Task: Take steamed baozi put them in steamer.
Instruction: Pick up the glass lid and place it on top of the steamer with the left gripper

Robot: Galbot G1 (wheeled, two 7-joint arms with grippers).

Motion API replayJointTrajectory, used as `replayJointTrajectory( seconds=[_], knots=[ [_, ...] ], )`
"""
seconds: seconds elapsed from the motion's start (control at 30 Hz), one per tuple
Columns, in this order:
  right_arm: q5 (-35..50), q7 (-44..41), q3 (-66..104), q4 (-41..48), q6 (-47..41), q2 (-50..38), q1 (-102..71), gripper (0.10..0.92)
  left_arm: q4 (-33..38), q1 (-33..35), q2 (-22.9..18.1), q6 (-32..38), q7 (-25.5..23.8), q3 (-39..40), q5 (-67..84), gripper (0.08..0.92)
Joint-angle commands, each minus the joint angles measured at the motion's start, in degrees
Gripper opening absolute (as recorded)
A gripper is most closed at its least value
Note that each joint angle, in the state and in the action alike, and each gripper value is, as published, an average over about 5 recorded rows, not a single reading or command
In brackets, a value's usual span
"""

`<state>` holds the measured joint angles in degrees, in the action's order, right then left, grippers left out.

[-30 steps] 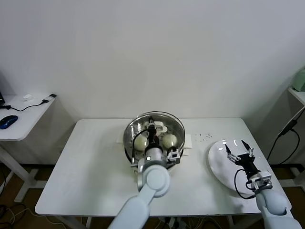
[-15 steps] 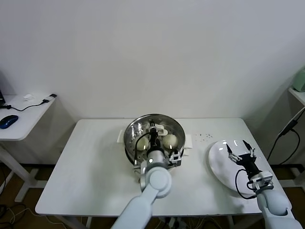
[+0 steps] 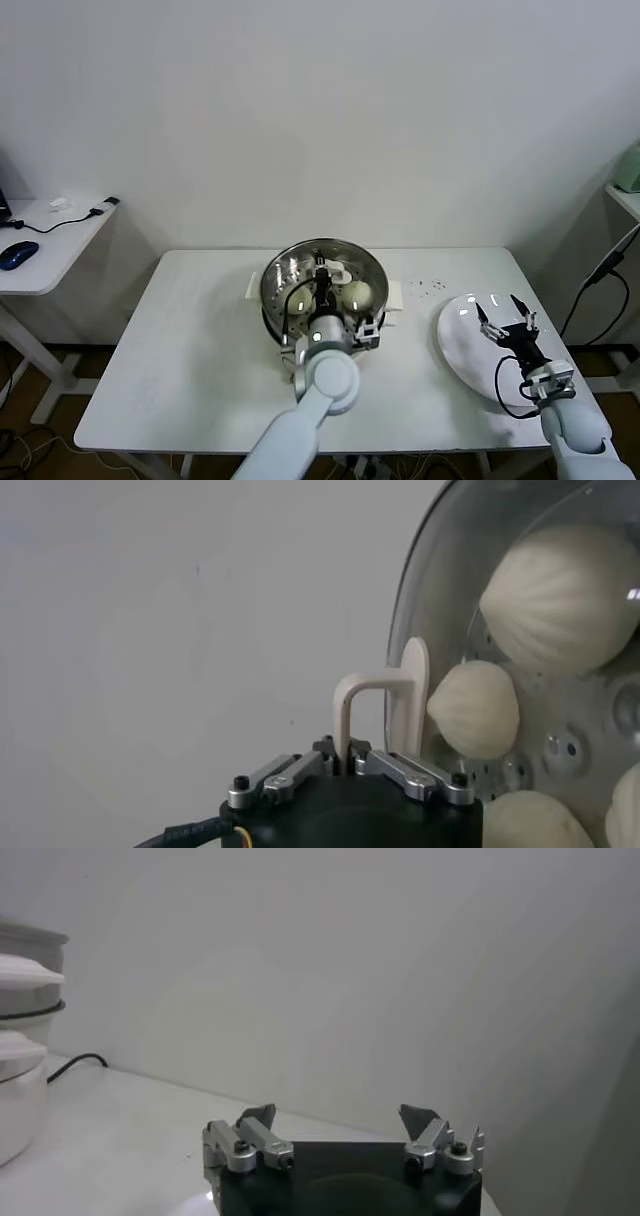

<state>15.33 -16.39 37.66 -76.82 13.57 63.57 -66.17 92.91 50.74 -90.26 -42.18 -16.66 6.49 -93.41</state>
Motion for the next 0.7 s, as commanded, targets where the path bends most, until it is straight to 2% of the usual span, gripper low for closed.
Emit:
replayJointTrajectory(
  seconds=[0.03,0.33,0.53,0.7],
  knots=[
    [0.1,-0.1,0.1,0.0,0.0,0.0,0.0,0.823,-0.1,0.2,0.4,-1.1,-0.5,0.2,-0.5,0.151],
    [0.0,-0.3,0.2,0.0,0.0,0.1,0.0,0.823,0.0,0.3,0.6,-0.9,-1.3,0.4,-0.3,0.151],
    [0.0,-0.4,0.3,0.0,-0.1,0.0,0.1,0.823,2.4,0.3,1.0,-0.9,-3.7,0.8,-0.2,0.156],
    [0.0,-0.4,0.6,0.0,-0.1,-0.1,0.1,0.823,7.2,1.2,2.4,-1.4,-6.2,1.6,-0.1,0.260]
  ],
)
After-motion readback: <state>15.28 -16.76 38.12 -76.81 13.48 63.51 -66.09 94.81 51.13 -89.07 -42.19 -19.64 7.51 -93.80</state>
